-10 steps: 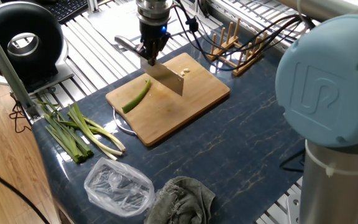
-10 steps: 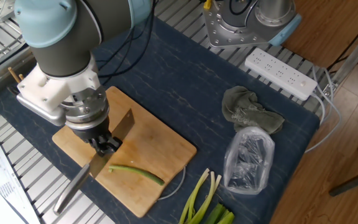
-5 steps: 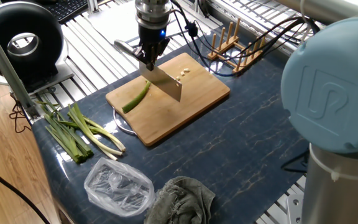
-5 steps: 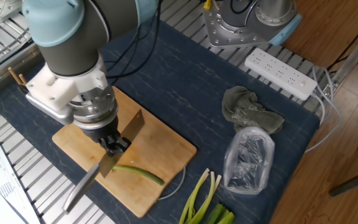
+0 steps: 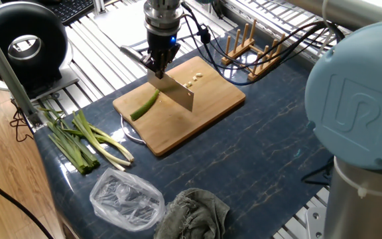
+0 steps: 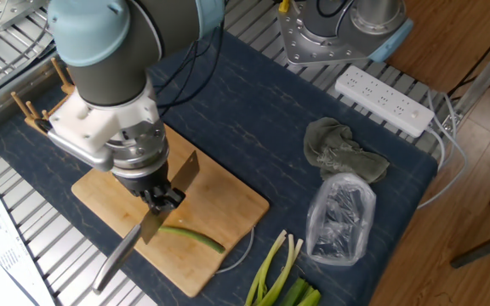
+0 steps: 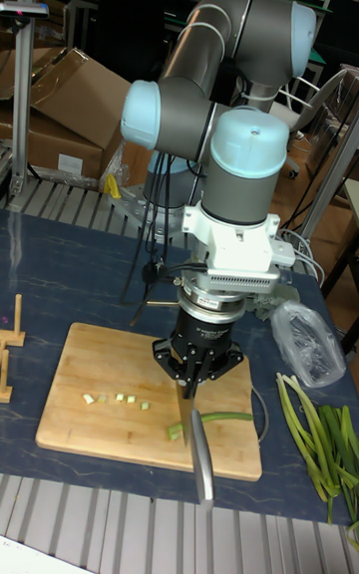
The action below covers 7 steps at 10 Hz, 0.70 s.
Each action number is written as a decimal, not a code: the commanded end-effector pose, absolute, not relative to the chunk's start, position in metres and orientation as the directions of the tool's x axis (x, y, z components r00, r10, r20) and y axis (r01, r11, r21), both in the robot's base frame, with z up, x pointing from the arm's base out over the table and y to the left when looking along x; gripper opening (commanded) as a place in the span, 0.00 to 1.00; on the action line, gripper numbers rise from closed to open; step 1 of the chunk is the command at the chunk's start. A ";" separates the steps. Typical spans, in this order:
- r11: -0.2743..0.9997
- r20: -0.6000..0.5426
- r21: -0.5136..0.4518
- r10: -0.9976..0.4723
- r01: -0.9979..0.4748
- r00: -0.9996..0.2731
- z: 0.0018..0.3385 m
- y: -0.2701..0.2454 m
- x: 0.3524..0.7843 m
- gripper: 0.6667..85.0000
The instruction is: Chop the scallions
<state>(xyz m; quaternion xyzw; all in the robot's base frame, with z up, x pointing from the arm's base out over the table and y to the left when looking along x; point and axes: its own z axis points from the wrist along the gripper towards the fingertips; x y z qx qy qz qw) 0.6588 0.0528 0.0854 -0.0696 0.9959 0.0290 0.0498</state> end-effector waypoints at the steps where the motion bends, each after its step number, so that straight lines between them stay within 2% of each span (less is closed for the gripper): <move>1: 0.986 -0.115 0.030 -0.160 -0.164 -0.980 0.085 0.050 0.660 0.01; 7: 0.985 -0.102 0.024 -0.166 -0.169 -0.981 0.088 0.046 0.656 0.01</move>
